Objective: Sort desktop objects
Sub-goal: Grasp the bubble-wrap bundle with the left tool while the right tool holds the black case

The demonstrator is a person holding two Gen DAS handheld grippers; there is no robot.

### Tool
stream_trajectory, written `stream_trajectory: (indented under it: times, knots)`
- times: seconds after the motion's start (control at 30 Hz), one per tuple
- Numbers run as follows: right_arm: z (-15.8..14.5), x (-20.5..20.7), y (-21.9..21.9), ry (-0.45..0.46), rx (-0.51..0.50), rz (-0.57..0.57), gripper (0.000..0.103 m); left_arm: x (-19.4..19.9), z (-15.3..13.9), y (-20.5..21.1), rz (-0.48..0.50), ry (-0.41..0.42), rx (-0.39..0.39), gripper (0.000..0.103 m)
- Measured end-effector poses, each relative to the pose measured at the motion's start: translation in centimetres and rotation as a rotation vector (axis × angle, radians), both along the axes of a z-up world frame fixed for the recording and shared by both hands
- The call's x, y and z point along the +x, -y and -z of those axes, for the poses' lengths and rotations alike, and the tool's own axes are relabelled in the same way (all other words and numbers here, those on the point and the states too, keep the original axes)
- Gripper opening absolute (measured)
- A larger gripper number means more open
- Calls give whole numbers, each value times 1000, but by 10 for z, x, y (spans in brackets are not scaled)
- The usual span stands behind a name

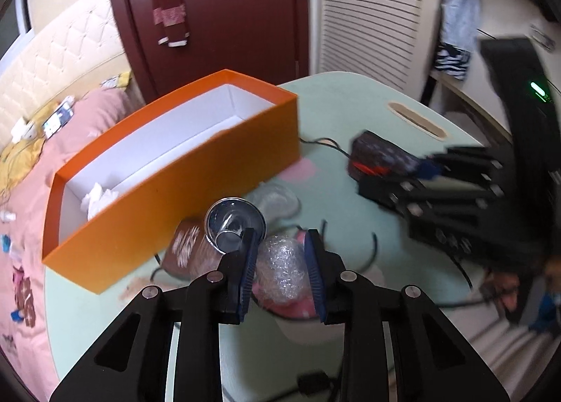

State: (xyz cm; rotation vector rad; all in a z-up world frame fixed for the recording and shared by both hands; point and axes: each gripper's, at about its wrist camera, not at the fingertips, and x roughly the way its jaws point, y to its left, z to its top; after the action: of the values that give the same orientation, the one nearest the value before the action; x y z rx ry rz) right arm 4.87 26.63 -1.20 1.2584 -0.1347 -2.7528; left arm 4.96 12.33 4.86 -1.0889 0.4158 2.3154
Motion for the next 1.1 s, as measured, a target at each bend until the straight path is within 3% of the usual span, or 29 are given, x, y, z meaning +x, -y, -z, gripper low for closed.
stream_trajectory:
  times: [0.17, 0.47, 0.83, 1.1]
  knots:
    - [-1, 0, 0, -2, 5, 0, 28, 13, -3, 18, 31, 2, 73, 32]
    - [-2, 0, 0, -3, 7, 3, 28, 23, 8, 28, 36, 25, 56, 33]
    - [0, 0, 2, -19, 36, 2, 28, 15, 14, 22, 42, 34, 130, 33]
    - [0, -1, 1, -25, 24, 4, 27, 25, -1, 40, 12, -13, 181, 32]
